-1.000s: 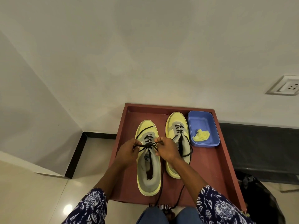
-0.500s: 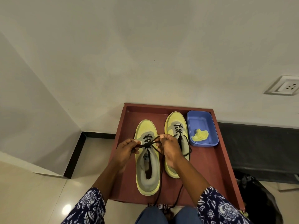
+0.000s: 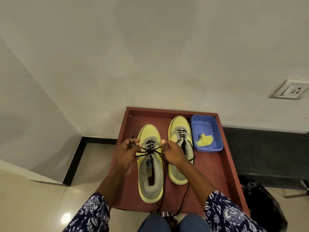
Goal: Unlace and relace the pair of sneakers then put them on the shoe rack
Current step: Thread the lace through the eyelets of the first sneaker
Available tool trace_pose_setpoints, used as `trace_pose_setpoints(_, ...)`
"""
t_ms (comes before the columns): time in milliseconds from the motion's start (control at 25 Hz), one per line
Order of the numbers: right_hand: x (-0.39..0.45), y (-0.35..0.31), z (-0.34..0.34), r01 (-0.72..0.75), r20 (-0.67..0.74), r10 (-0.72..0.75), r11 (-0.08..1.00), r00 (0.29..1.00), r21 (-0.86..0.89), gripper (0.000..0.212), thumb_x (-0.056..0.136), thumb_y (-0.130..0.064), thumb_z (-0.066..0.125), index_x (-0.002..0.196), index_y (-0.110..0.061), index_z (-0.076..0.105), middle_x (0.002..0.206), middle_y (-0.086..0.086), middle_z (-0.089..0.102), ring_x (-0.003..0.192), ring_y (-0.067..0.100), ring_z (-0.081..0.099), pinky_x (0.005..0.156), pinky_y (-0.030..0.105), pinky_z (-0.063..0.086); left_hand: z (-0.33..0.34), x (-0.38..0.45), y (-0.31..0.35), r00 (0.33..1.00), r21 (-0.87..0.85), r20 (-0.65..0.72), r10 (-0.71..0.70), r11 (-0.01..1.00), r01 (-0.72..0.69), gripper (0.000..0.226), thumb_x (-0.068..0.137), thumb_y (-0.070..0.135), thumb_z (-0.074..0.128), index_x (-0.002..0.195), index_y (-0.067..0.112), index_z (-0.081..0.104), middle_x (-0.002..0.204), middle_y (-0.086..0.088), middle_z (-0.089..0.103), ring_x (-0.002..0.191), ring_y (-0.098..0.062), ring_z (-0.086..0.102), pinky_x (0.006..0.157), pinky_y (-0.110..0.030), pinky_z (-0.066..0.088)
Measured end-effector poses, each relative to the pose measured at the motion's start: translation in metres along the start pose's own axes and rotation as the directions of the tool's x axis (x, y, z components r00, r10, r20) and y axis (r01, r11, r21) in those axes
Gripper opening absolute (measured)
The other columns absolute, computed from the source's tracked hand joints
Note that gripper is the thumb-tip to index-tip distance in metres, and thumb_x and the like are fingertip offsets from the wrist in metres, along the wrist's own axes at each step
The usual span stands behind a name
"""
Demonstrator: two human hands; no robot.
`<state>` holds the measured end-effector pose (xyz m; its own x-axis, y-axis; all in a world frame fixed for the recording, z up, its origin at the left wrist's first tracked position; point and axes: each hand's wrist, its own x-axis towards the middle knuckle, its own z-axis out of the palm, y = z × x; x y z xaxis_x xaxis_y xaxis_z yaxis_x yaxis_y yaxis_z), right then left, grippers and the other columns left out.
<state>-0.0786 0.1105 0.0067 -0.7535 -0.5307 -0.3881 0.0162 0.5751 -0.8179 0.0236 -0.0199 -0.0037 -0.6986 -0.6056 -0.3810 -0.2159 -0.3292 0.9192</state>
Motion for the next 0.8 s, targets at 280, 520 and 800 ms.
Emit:
trace_pose_setpoints(280, -0.001, 0.001, -0.006, 0.062, 0.07, -0.053, 0.988, 0.996, -0.139, 0.039, 0.086, -0.046, 0.057, 0.066, -0.017, 0.04, 0.062, -0.003, 0.041, 0.058, 0.01, 0.037, 0.058, 0.026, 0.031, 0.0, 0.002, 0.006, 0.992, -0.259, 0.042, -0.119, 0.958, 0.126, 0.012, 0.091, 0.009, 0.05, 0.089, 0.015, 0.06, 0.064, 0.0, 0.054, 0.054, -0.008, 0.05, 0.052, -0.025, 0.035)
trace_pose_setpoints(520, -0.007, -0.006, -0.007, -0.084, -0.093, 0.143, 0.879, 0.985, 0.469, 0.031, 0.092, -0.033, 0.053, 0.067, -0.019, 0.042, 0.052, -0.005, 0.033, 0.046, 0.008, 0.027, 0.044, 0.02, 0.024, -0.003, 0.002, 0.005, 0.997, -0.234, -0.01, -0.072, 0.97, 0.068, 0.013, 0.092, 0.001, 0.047, 0.089, 0.006, 0.058, 0.049, 0.002, 0.044, 0.041, -0.006, 0.037, 0.053, -0.022, 0.053)
trace_pose_setpoints(800, -0.006, -0.017, -0.006, -0.087, -0.012, 0.146, 0.658, 0.989, 0.748, 0.024, 0.091, -0.018, 0.054, 0.068, -0.017, 0.048, 0.039, -0.006, 0.039, 0.037, 0.006, 0.036, 0.048, 0.023, 0.031, -0.003, -0.003, 0.008, 1.0, -0.159, -0.014, -0.013, 0.987, 0.011, 0.012, 0.091, 0.003, 0.05, 0.086, 0.01, 0.059, 0.052, 0.006, 0.052, 0.044, -0.003, 0.046, 0.059, -0.026, 0.042)
